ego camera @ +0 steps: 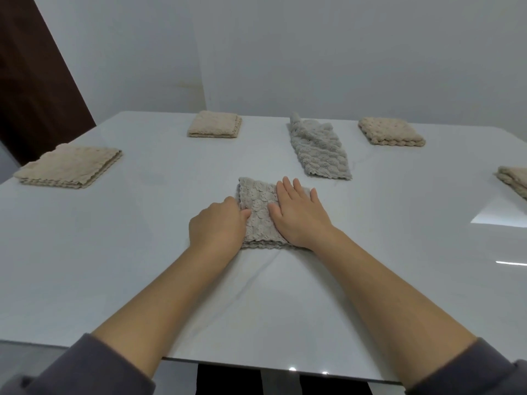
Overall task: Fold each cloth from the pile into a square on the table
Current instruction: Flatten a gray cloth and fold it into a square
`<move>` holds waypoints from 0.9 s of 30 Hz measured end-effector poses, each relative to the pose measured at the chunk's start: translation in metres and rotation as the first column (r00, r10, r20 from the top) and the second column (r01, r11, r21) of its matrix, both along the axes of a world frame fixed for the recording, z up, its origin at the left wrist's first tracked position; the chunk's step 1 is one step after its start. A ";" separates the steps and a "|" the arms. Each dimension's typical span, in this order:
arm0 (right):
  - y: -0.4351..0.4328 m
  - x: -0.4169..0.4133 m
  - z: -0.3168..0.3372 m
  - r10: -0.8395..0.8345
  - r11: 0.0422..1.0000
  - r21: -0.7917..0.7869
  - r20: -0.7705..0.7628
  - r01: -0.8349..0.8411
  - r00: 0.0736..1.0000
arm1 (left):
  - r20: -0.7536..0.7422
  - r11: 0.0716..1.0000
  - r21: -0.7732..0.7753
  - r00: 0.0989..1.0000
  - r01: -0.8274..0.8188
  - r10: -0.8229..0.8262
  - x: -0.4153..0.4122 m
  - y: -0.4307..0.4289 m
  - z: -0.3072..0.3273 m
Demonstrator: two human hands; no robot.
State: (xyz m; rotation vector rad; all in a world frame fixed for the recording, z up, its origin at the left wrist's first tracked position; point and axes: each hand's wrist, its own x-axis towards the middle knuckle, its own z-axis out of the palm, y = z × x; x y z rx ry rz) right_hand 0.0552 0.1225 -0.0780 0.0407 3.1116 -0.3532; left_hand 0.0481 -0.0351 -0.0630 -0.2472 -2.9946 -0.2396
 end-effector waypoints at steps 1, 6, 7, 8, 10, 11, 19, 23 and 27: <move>0.000 0.000 0.000 -0.001 1.000 -0.003 0.000 0.001 1.000 | -0.012 0.999 -0.032 1.000 0.002 -0.002 0.001 0.001 0.000; 0.003 0.001 0.005 0.047 0.991 -0.125 0.002 -0.047 0.999 | -0.127 0.999 -0.035 0.991 0.028 -0.032 -0.004 0.001 0.013; 0.006 0.001 0.008 0.050 0.979 -0.195 -0.010 -0.051 0.999 | -0.128 0.997 0.000 0.989 0.081 -0.081 -0.008 0.000 0.014; 0.009 0.002 0.010 0.035 0.965 -0.258 -0.032 -0.042 0.999 | -0.138 0.987 0.051 0.980 0.150 -0.142 -0.012 0.000 0.015; 0.014 0.004 0.014 -0.013 0.955 -0.297 -0.062 -0.006 0.998 | -0.133 0.949 0.113 0.951 0.294 -0.279 -0.020 0.005 0.014; 0.015 0.005 0.014 -0.022 0.964 -0.266 -0.056 0.006 0.998 | -0.105 0.928 0.102 0.931 0.359 -0.348 -0.022 0.010 0.012; 0.014 0.013 0.002 -0.029 1.000 0.011 0.066 0.028 0.997 | 0.182 0.897 0.005 0.881 0.443 -0.436 -0.038 0.019 -0.016; 0.014 0.010 0.002 -0.042 0.998 0.052 0.068 0.038 0.997 | 0.193 0.898 -0.007 0.882 0.440 -0.430 -0.036 0.021 -0.016; 0.015 0.008 0.002 -0.036 0.999 0.043 0.068 0.033 0.997 | 0.203 0.904 -0.057 0.891 0.425 -0.406 -0.032 0.024 -0.011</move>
